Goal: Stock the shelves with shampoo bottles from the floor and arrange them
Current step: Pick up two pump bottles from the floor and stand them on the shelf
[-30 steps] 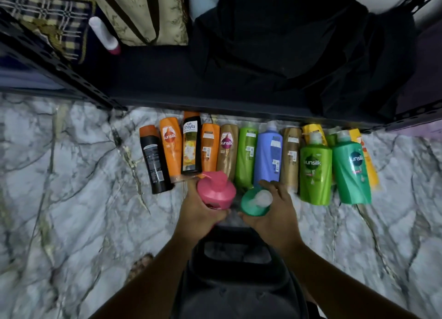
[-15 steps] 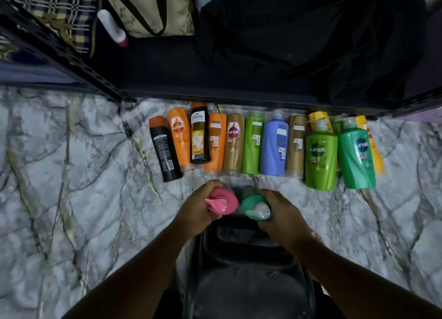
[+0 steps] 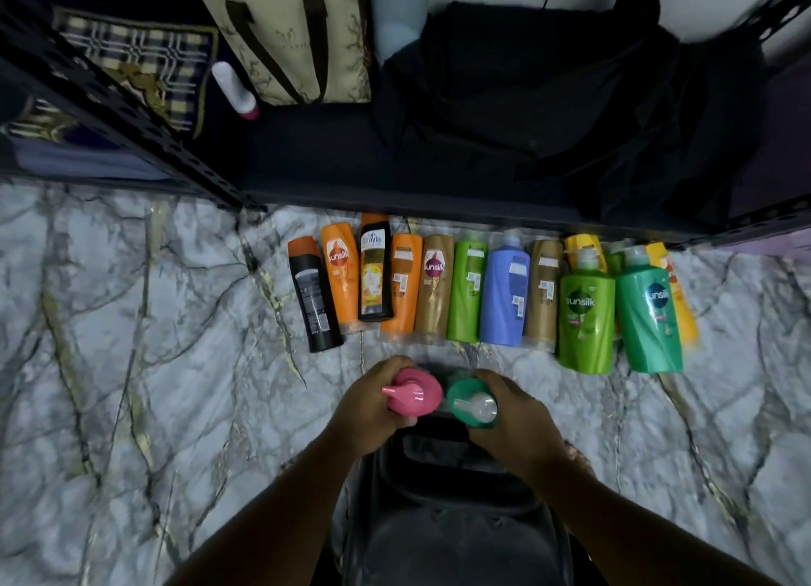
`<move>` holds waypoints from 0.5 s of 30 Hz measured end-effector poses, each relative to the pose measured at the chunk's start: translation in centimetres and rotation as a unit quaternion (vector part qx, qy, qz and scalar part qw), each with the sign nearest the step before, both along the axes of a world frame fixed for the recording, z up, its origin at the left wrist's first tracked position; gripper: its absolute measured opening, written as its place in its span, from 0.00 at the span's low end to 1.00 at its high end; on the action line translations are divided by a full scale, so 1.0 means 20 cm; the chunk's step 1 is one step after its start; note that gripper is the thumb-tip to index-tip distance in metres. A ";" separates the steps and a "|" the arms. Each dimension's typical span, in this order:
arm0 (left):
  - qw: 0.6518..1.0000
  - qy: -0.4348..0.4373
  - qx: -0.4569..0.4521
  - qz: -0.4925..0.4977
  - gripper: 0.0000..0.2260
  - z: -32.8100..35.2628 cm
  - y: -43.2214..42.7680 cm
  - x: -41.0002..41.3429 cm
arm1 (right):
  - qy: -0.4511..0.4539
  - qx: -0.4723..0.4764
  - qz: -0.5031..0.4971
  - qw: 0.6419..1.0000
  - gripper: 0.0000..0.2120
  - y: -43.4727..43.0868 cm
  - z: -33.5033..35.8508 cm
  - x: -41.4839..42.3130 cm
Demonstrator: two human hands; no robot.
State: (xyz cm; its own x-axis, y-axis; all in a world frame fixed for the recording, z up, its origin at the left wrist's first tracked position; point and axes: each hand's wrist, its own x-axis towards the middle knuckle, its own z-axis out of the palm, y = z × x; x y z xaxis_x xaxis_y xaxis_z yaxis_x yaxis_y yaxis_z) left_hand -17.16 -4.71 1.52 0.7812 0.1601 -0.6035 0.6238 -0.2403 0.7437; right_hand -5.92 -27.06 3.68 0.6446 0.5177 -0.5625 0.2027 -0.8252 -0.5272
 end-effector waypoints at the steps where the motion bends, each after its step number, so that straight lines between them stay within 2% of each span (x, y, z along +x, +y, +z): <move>1: 1.000 0.000 -0.004 0.014 0.34 0.07 -0.01 -0.01 | 0.000 0.012 -0.010 1.000 0.38 0.00 0.06 0.00; 5: 0.997 -0.015 -0.031 0.072 0.34 0.49 -0.02 -0.03 | -0.001 0.078 -0.072 0.994 0.39 0.00 0.49 0.01; 10: 0.996 -0.059 0.000 0.064 0.36 1.30 0.07 0.02 | -0.040 0.145 -0.096 0.984 0.42 0.04 1.29 0.07; 15: 0.991 -0.119 0.023 0.065 0.36 2.16 0.16 0.08 | -0.025 0.225 -0.111 0.968 0.36 0.09 2.10 0.14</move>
State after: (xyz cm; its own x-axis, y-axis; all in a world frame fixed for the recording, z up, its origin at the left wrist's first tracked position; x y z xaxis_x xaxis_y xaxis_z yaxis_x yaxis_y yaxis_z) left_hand -15.59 -1.57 44.76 0.8712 0.2917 -0.3949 0.4607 -0.2075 0.8630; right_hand -3.08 -25.17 45.59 0.7882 0.5492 -0.2777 0.0809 -0.5397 -0.8379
